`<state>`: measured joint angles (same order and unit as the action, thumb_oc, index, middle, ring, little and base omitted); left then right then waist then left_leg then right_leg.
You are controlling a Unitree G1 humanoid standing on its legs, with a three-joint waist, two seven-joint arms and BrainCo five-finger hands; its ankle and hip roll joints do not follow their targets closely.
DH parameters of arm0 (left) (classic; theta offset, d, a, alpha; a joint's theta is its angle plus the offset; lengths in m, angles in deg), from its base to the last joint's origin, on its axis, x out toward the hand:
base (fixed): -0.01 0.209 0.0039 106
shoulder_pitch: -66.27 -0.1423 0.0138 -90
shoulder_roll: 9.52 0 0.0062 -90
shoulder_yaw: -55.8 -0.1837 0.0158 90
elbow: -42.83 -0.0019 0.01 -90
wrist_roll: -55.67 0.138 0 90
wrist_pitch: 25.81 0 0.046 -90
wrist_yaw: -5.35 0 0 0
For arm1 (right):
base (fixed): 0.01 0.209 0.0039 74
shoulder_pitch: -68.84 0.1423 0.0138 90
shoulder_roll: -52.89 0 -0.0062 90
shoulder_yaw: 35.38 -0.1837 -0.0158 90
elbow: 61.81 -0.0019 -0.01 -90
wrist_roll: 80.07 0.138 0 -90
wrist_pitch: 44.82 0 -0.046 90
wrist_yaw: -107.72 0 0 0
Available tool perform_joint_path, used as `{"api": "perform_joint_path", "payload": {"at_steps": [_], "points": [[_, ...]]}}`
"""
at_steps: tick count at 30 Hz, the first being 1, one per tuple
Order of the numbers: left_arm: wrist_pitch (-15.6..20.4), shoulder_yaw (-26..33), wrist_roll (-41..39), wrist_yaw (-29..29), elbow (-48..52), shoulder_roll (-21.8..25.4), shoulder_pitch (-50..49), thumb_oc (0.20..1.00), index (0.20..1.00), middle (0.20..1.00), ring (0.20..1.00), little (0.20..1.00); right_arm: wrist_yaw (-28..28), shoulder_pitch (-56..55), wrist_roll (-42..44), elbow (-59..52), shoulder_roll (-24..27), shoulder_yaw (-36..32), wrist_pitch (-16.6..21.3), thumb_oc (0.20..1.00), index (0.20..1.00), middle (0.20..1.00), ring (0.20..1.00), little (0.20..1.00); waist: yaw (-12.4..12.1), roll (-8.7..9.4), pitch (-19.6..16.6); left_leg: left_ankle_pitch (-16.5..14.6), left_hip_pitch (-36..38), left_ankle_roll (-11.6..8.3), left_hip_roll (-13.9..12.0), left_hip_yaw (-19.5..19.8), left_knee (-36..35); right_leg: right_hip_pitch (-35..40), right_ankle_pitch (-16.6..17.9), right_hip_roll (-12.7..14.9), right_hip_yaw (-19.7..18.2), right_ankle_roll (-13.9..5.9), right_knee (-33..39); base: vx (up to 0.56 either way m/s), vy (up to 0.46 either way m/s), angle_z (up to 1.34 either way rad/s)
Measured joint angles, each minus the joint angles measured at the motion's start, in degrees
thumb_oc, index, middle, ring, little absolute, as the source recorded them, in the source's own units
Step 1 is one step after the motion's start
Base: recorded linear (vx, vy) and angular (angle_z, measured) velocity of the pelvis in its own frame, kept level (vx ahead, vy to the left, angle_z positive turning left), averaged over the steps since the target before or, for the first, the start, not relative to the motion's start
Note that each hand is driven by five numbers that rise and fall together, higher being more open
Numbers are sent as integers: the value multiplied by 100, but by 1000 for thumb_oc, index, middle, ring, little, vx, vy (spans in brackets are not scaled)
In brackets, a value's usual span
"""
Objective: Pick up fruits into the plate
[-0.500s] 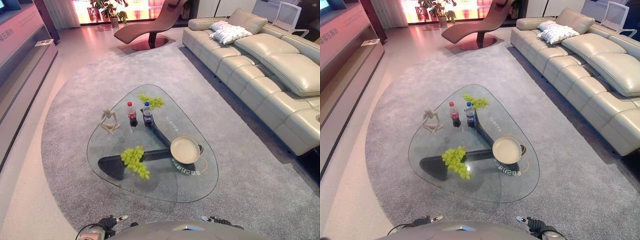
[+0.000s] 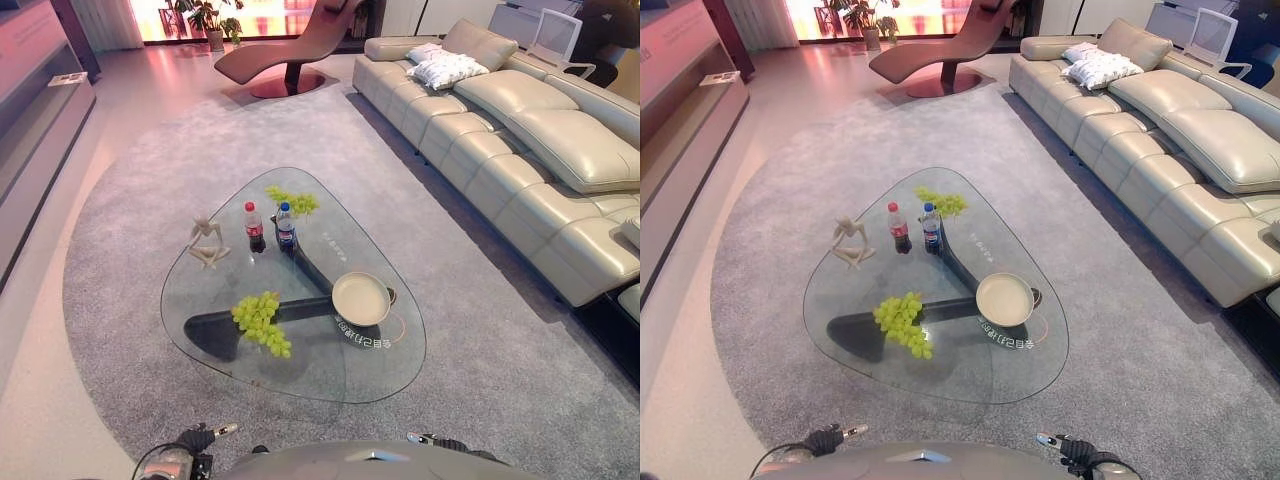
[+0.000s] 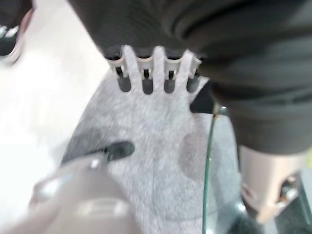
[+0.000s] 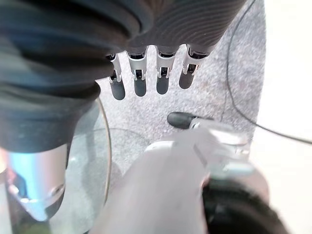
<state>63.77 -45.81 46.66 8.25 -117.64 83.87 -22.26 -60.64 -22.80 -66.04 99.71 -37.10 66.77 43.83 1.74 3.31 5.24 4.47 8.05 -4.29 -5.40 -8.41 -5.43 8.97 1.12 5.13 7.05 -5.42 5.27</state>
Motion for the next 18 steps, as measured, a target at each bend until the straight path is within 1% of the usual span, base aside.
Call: {"api": "perform_joint_path", "payload": {"at_steps": [2,3,4,5,6,7,8,11,12,13,14,15,17,18], "points": [[97,-29,202,93,2,89,124,1000,1000,1000,1000,1000,23,57,9,-6,28,6,-2,1000,1000,1000,1000,1000,-6,48,26,11,-92,1,-25,-54,2,-136,5,-23,-20,2,-33,-107,-153,-10],[148,-252,408,177,7,206,250,1000,1000,1000,1000,1000,48,128,60,-12,38,79,-10,1000,1000,1000,1000,1000,-11,74,88,29,-164,-16,-53,-99,28,-230,26,-53,-39,26,-41,-125,-176,-11],[205,-416,643,239,27,372,416,1000,1000,1000,1000,1000,93,205,74,-27,40,194,-21,1000,1000,1000,1000,1000,-6,154,124,56,-271,-33,-68,-102,27,-338,57,-89,-48,65,-51,-162,-192,-10],[224,-472,795,270,66,519,576,1000,1000,1000,1000,1000,136,248,100,-46,47,235,-18,1000,1000,1000,1000,1000,3,192,216,93,-333,-67,-86,-109,31,-408,93,-127,-52,72,-51,-217,-200,-3],[232,-669,999,299,181,774,817,1000,1000,1000,1000,1000,164,336,208,-72,57,285,-7,1000,1000,1000,1000,1000,-8,244,293,128,-476,-82,-127,-97,31,-548,128,-173,-59,109,-61,-190,-149,-5],[297,-706,1199,328,266,992,1035,1000,1000,1000,1000,1000,174,435,312,-69,67,323,-2,1000,1000,1000,1000,1000,-15,299,430,206,-541,-118,-162,-96,33,-598,168,-215,-65,140,-48,-156,-132,-5],[323,-829,1409,373,327,1188,1235,1000,1000,1000,1000,1000,195,513,437,-72,99,388,5,1000,1000,1000,1000,1000,5,320,502,218,-632,-129,-189,-88,32,-685,200,-249,-68,154,-36,-105,-86,-9],[389,-1179,1831,425,572,1625,1817,1000,1000,1000,1000,1000,263,762,758,-133,184,439,21,1000,1000,1000,1000,1000,19,318,779,242,-690,-166,-247,-131,31,-766,261,-308,-128,172,-26,-162,-49,-11],[416,-1200,1845,442,628,1684,1896,1000,1000,1000,1000,1000,262,808,792,-138,189,439,23,1000,1000,1000,1000,1000,33,314,832,244,-699,-169,-251,-133,31,-777,264,-315,-128,177,-24,-136,-7,-1],[443,-1342,1954,466,695,1773,2167,1000,1000,1000,1000,1000,261,864,913,-211,219,440,34,1000,1000,1000,1000,1000,55,276,885,260,-832,-180,-261,-129,31,-919,277,-325,-146,184,-38,-132,20,2],[447,-1459,2039,489,780,1857,2381,1000,1000,1000,1000,1000,261,944,965,-241,244,438,54,1000,1000,1000,1000,1000,57,281,940,288,-957,-174,-264,-117,31,-1012,303,-327,-145,187,-22,-135,35,-3],[448,-1474,2050,538,827,1905,2537,1000,1000,1000,1000,1000,257,1076,975,-247,256,439,63,1000,1000,1000,1000,1000,99,267,1049,324,-1007,-170,-261,-134,32,-1081,367,-327,-153,186,-15,-165,46,-4],[434,-1639,2174,664,831,1971,2818,1000,1000,1000,1000,1000,233,1277,1078,-292,268,449,96,1000,1000,1000,1000,1000,182,239,1245,335,-1083,-167,-251,-134,32,-1150,377,-319,-150,180,-17,-161,33,-3],[431,-1749,2272,733,835,1982,2966,1000,1000,1000,1000,1000,210,1344,1092,-296,272,456,130,1000,1000,1000,1000,1000,186,226,1330,340,-1122,-171,-251,-130,32,-1190,380,-320,-151,184,-16,-158,24,3]]}}
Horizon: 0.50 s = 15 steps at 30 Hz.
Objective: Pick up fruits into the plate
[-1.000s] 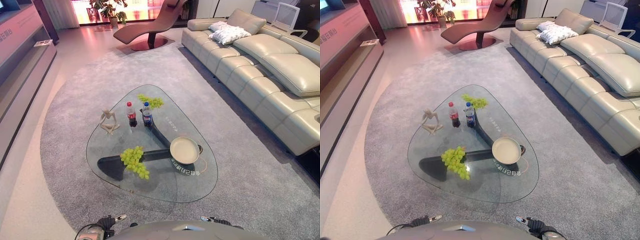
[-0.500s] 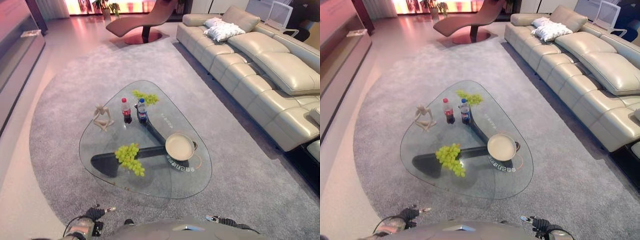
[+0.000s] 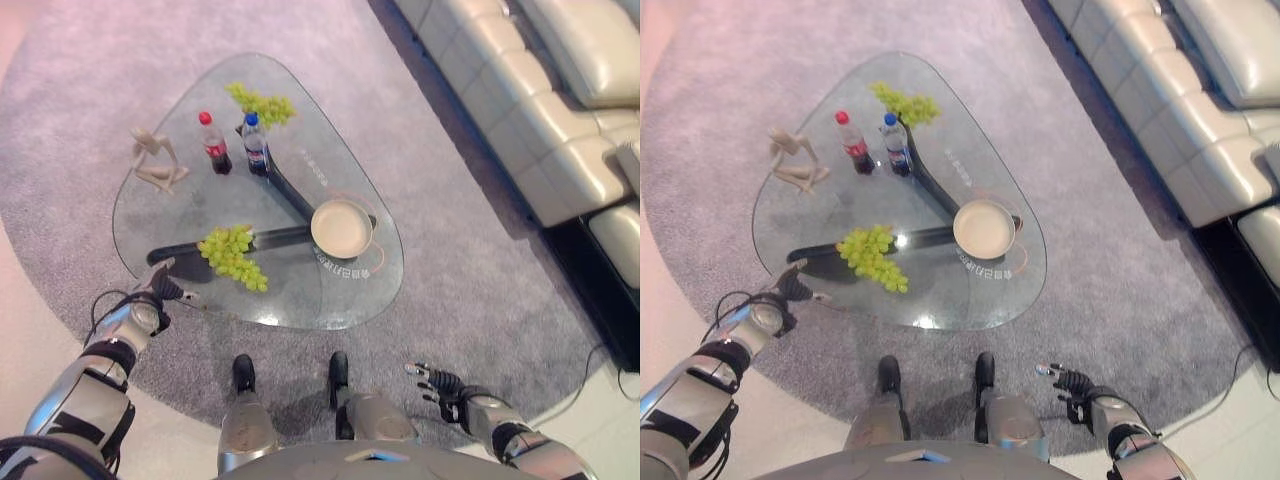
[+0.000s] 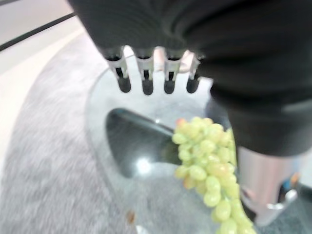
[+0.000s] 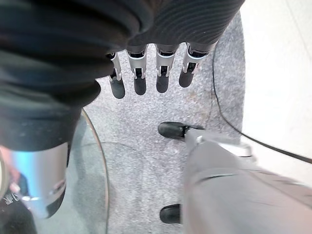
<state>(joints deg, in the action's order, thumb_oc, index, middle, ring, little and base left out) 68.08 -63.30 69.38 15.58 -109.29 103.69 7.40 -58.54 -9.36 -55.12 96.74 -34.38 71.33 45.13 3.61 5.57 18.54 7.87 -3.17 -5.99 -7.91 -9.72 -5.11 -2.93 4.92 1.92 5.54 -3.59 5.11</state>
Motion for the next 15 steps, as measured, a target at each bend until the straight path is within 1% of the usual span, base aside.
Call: {"api": "perform_joint_path", "payload": {"at_steps": [2,3,5,10,13,15], "points": [[-8,-134,158,142,-1,4,286,1000,1000,1000,1000,1000,-74,128,100,-21,15,32,41,1000,1000,1000,1000,1000,24,-44,150,41,-138,3,-1,32,1,-117,17,-1,14,4,-2,-145,30,7],[-56,-174,224,221,-3,15,506,1000,1000,1000,1000,1000,-119,283,119,-37,30,71,58,1000,1000,1000,1000,1000,56,-78,324,69,-219,4,-1,54,1,-185,34,-3,34,10,-3,-129,43,9],[-189,-212,105,248,-35,23,737,1000,1000,1000,1000,1000,-217,495,254,-115,36,190,68,1000,1000,1000,1000,1000,88,-123,505,86,-312,4,0,64,2,-281,44,-1,61,17,-9,-129,54,4],[-603,-106,-1053,164,-135,-24,1400,1000,1000,1000,1000,1000,-522,1007,488,-327,36,216,102,1000,1000,1000,1000,1000,154,-312,989,125,-504,2,15,144,3,-428,53,16,152,17,-23,-111,0,7],[-719,22,-1619,52,-334,-70,1614,1000,1000,1000,1000,1000,-665,1232,719,-407,33,216,70,1000,1000,1000,1000,1000,168,-354,1044,133,-665,1,15,149,4,-584,55,18,159,20,-29,-106,-17,2],[-756,25,-1763,50,-425,-119,1688,1000,1000,1000,1000,1000,-750,1291,841,-476,21,214,53,1000,1000,1000,1000,1000,180,-346,1112,133,-672,1,19,145,4,-602,55,26,154,20,-36,-97,69,-2]]}}
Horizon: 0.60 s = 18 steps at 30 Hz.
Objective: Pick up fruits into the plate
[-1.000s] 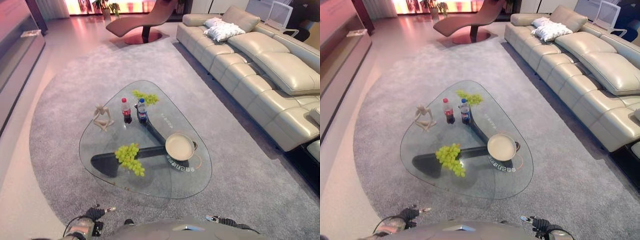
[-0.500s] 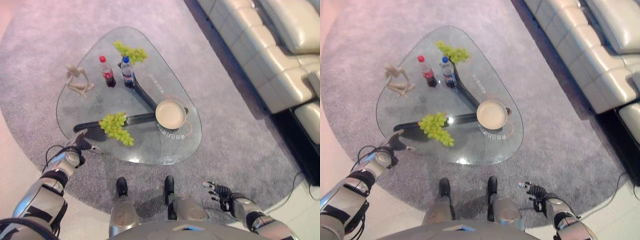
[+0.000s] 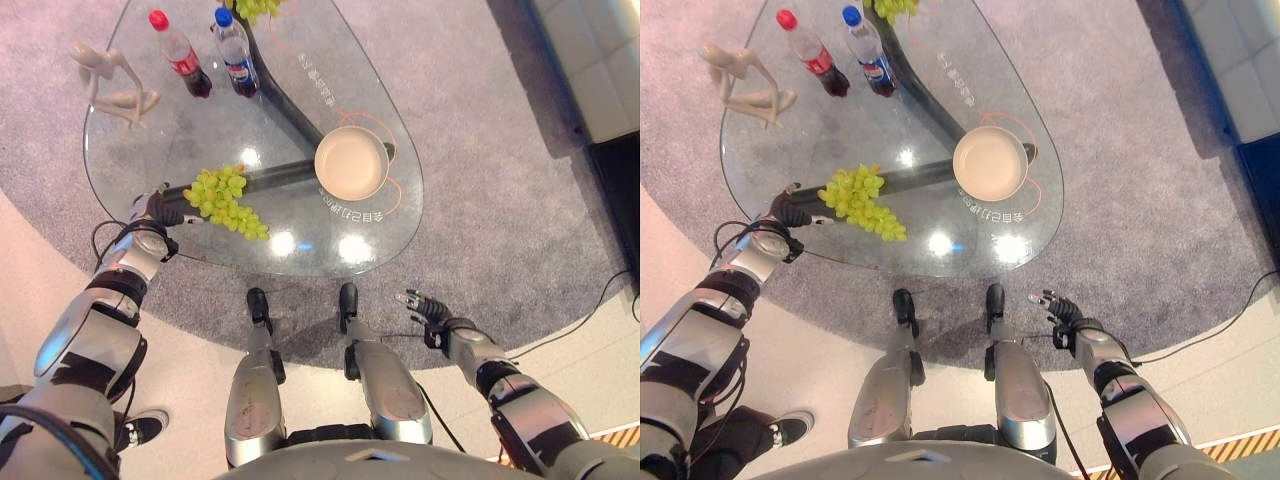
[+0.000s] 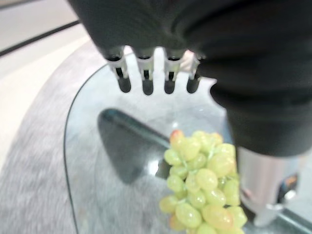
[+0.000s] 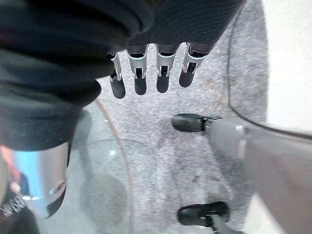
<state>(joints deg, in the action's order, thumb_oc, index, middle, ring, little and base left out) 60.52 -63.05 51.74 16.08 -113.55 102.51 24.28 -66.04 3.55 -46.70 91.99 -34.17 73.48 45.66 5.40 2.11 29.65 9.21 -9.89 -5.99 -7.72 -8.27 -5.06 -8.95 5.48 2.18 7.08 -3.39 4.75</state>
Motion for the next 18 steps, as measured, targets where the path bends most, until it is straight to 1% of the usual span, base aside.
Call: {"api": "perform_joint_path", "payload": {"at_steps": [3,5,6,7,9,12,14,16,18], "points": [[-84,95,-366,101,-12,-73,-4,1000,1000,1000,1000,1000,2,-139,90,-217,6,-3,164,1000,1000,1000,1000,1000,114,5,12,5,-207,8,29,-83,0,-332,-1,35,-51,-1,-146,-74,105,-12],[-178,245,-781,239,-21,-133,7,1000,1000,1000,1000,1000,3,-403,86,-491,10,5,326,1000,1000,1000,1000,1000,224,6,12,15,-321,21,61,-153,0,-519,-2,68,-129,-3,-225,-38,33,-14],[-240,274,-970,280,-23,-134,33,1000,1000,1000,1000,1000,0,-476,83,-584,8,9,344,1000,1000,1000,1000,1000,280,6,12,19,-378,28,79,-158,0,-594,-2,87,-163,-3,-236,-14,-7,-14],[-287,384,-1255,335,-37,-138,53,1000,1000,1000,1000,1000,-20,-529,83,-608,-3,16,345,1000,1000,1000,1000,1000,329,6,12,28,-431,40,91,-180,0,-662,-2,96,-187,-5,-244,-7,-18,-11],[-384,802,-1919,428,-251,-223,159,1000,1000,1000,1000,1000,-117,-670,92,-643,-16,129,349,1000,1000,1000,1000,1000,440,5,12,52,-514,69,77,-220,0,-774,3,84,-200,-11,-281,-14,-56,-7],[-408,1078,-2376,523,-506,-367,211,1000,1000,1000,1000,1000,-207,-746,98,-631,-15,206,370,1000,1000,1000,1000,1000,512,5,12,58,-528,64,53,-229,1,-796,2,56,-208,-11,-281,-2,-60,-4],[-416,1113,-2650,593,-598,-410,263,1000,1000,1000,1000,1000,-234,-726,148,-644,-12,219,478,1000,1000,1000,1000,1000,538,5,12,81,-634,55,37,-236,1,-931,3,35,-231,-11,-302,7,-58,-5],[-510,1121,-2858,672,-667,-428,348,1000,1000,1000,1000,1000,-246,-679,160,-649,-18,230,487,1000,1000,1000,1000,1000,529,5,12,107,-735,48,15,-235,2,-1056,18,16,-236,0,-350,2,-75,-5],[-523,1122,-2992,784,-685,-467,393,1000,1000,1000,1000,1000,-265,-665,218,-687,-16,232,490,1000,1000,1000,1000,1000,515,5,12,110,-761,45,-2,-233,2,-1101,17,0,-232,0,-387,6,-63,-2]]}}
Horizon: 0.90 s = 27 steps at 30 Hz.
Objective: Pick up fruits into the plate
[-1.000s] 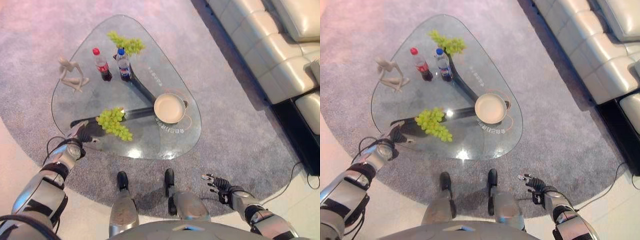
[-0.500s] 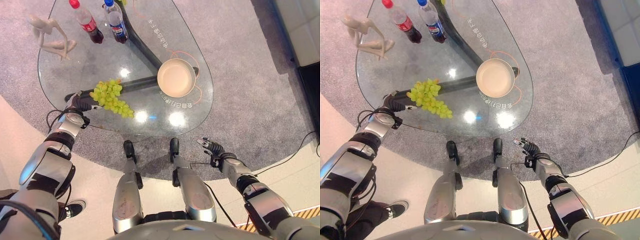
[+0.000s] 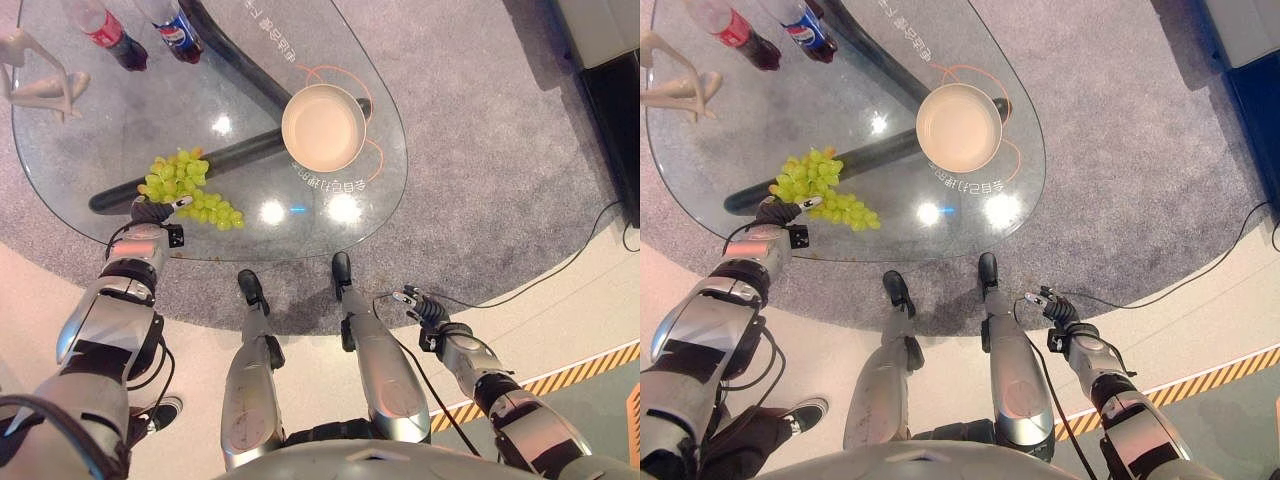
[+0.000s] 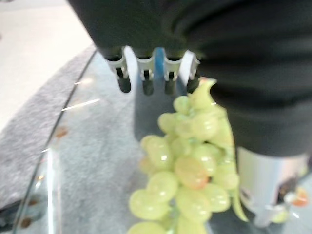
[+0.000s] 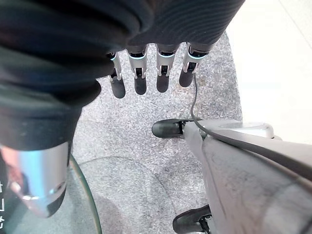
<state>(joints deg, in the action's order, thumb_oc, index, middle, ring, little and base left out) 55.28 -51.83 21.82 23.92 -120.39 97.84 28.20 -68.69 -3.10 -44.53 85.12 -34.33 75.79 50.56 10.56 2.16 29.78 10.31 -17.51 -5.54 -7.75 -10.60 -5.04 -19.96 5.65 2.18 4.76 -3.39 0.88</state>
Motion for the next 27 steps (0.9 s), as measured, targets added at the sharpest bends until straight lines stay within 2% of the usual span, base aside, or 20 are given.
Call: {"api": "perform_joint_path", "payload": {"at_steps": [6,9,14,18,27], "points": [[0,-2,-101,715,-1,-147,211,1000,1000,1000,1000,1000,-68,89,337,-160,-5,10,68,1000,1000,1000,1000,1000,4,3,-1,6,-159,3,-17,-8,78,-213,-2,-6,-35,0,-146,7,-77,-3],[-5,-9,-30,1310,0,-170,401,1000,1000,1000,1000,1000,-78,109,546,-180,-7,39,88,1000,1000,1000,1000,1000,16,5,-3,13,-354,14,-24,-12,185,-445,-6,-7,-77,-2,-294,-1,-53,-4],[-7,-14,129,1942,2,-189,508,1000,1000,1000,1000,1000,-92,102,751,-172,-5,208,105,1000,1000,1000,1000,1000,74,10,-6,25,-625,30,-28,-11,331,-768,-17,1,-114,-13,-514,-5,-49,-3],[12,-12,205,2318,7,-188,596,1000,1000,1000,1000,1000,-89,95,875,-173,-6,217,235,1000,1000,1000,1000,1000,75,21,-12,44,-923,54,-33,11,465,-1104,-41,16,-128,-24,-732,2,-55,0],[38,-12,173,2755,55,-191,842,1000,1000,1000,1000,1000,-90,75,1054,-307,-29,225,316,1000,1000,1000,1000,1000,87,41,-20,141,-1414,88,-30,80,524,-1709,-121,28,-123,-18,-1097,-4,-36,2]]}}
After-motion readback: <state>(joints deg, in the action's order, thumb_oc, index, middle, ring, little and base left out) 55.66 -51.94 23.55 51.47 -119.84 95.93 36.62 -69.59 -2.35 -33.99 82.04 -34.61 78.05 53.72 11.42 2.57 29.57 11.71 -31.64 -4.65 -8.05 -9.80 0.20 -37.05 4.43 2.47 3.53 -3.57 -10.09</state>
